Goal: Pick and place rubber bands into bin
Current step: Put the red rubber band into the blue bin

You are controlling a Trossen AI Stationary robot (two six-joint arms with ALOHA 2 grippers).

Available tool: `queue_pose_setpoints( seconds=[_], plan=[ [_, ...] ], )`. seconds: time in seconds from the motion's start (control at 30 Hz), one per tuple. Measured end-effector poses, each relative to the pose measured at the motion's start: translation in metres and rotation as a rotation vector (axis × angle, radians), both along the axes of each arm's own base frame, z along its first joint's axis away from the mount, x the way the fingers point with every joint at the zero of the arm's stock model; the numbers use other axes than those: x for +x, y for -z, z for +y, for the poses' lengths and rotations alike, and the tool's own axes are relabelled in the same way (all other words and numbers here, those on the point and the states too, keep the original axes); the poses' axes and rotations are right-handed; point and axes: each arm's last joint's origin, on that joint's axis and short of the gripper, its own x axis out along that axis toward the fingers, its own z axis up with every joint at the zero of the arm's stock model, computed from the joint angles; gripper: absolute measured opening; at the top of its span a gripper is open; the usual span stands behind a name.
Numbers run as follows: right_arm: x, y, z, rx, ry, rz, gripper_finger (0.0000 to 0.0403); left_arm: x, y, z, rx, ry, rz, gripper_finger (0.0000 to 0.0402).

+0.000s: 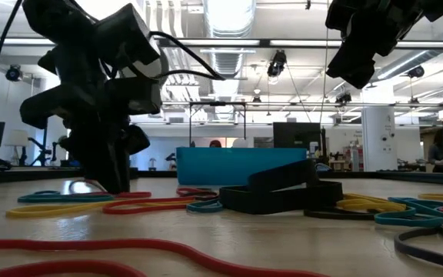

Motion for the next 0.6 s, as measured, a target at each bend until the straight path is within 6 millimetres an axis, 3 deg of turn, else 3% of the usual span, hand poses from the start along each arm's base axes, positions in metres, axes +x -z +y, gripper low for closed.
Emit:
queue_pose_setpoints(
  seconds=[0.17,0.4,0.6],
  plan=[
    [0.000,0.000,0.000,0.000,0.000,0.000,0.0059,-0.001,0.001,0.002,0.055,-0.024,0.013,0.0006],
    [0.000,0.000,0.000,0.000,0.000,0.001,0.0058,0.000,-0.001,0.003,0.106,-0.047,0.014,0.0001],
    [0.000,0.000,0.000,0.000,0.000,0.001,0.0058,0.010,-0.022,0.004,0.153,-0.078,-0.069,0.0000]
  ],
)
